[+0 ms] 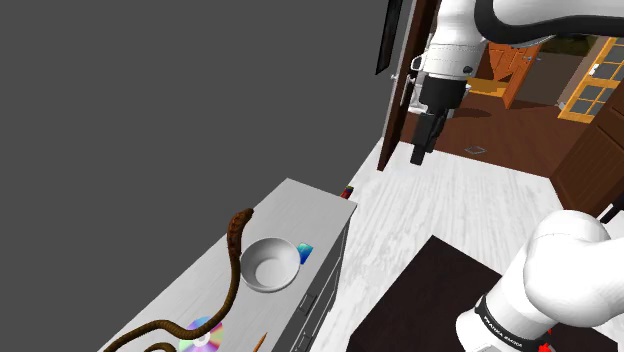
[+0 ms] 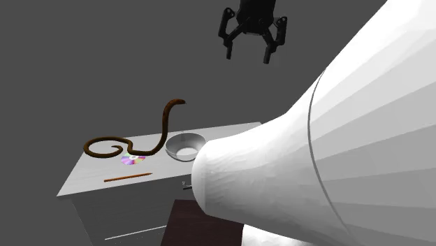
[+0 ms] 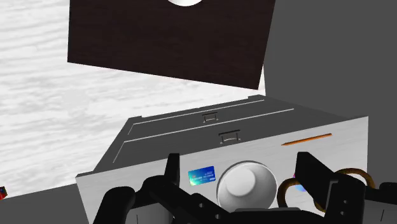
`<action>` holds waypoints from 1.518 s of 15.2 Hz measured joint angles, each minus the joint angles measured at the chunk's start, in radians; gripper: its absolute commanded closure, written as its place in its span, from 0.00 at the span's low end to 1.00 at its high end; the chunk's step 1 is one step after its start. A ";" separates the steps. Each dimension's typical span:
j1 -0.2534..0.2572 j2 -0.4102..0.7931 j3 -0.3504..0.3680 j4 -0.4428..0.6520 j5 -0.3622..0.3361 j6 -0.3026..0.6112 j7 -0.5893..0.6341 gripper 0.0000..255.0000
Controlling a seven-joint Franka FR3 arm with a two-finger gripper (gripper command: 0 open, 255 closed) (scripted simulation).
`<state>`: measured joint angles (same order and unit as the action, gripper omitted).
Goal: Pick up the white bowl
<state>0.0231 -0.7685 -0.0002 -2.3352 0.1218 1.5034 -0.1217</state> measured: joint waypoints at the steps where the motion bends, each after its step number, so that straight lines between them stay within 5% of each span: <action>1: 0.000 0.000 0.000 0.000 0.000 0.000 0.000 0.00; 12: 0.022 0.249 0.049 -0.083 0.056 0.329 0.011 0.00; 23: 0.053 0.639 0.099 -0.016 0.108 0.656 0.021 0.00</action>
<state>0.0766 -0.1296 0.0988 -2.3515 0.2295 2.1592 -0.1007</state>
